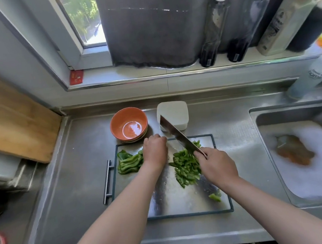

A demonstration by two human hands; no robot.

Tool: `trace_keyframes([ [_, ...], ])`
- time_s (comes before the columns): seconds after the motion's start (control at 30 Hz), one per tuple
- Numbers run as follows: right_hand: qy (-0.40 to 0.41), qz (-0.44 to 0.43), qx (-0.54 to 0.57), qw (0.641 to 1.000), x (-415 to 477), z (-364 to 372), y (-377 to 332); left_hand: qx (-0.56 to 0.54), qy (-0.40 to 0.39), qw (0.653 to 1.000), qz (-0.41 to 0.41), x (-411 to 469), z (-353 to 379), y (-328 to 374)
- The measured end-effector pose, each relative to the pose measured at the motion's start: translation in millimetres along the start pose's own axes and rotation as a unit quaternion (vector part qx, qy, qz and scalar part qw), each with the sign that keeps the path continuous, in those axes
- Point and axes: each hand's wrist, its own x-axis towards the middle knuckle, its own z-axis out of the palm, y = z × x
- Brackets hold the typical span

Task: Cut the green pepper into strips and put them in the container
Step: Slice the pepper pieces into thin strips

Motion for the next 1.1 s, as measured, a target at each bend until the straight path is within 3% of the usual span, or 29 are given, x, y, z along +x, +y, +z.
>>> trace_keyframes([
  [0.1, -0.015, -0.010, 0.012, 1.000, -3, -1, -2, -0.073, 0.032, 0.997, 0.020, -22, -9, -3],
  [0.23, -0.043, -0.030, 0.018, 0.998, -10, 3, -12, -0.045, 0.060, 0.995, 0.069, -80, -9, -17],
  [0.33, -0.062, -0.054, 0.010, 0.997, -20, 8, -20, -0.018, 0.026, 1.000, -0.004, -122, -3, -27],
  [0.43, -0.089, -0.080, -0.011, 0.993, -34, 15, -25, -0.126, -0.007, 0.985, -0.120, -137, -5, -23],
  [0.5, -0.102, -0.087, -0.020, 0.991, -44, 20, -25, -0.211, 0.012, 0.965, -0.158, -139, -7, -23],
  [0.57, -0.112, -0.093, -0.033, 0.989, -52, 24, -22, -0.218, 0.068, 0.959, -0.168, -143, -8, -32],
  [0.73, -0.129, -0.072, -0.085, 0.985, -68, 29, -16, -0.080, 0.018, 0.994, -0.071, -156, 1, -52],
  [0.87, -0.133, -0.052, -0.101, 0.985, -78, 33, -14, -0.077, 0.034, 0.994, -0.062, -164, 4, -44],
  [1.1, -0.155, -0.018, -0.090, 0.984, -78, 41, -15, -0.156, 0.050, 0.986, 0.030, -169, 20, -39],
])
